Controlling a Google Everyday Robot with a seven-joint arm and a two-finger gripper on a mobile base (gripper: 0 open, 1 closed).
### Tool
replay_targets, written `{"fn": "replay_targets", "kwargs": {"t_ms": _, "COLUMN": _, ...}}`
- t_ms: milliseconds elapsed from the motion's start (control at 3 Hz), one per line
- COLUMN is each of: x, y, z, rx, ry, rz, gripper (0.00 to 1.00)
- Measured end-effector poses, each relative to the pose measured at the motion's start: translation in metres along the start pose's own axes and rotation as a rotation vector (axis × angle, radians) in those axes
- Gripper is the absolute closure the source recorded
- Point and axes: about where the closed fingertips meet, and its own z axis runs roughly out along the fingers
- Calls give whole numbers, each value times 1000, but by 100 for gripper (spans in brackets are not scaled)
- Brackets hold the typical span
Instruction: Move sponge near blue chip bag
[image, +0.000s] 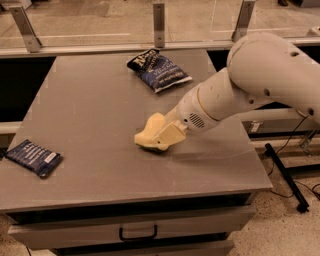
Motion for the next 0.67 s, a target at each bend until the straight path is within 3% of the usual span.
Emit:
{"fn": "replay_targets", "kwargs": {"t_ms": 333, "x": -7, "y": -38, "z": -13, "rx": 50, "ry": -40, "rz": 45, "gripper": 100}}
{"fn": "replay_targets", "kwargs": {"t_ms": 667, "x": -16, "y": -84, "z": -29, "rx": 143, "ry": -102, "rz": 69, "gripper": 100}}
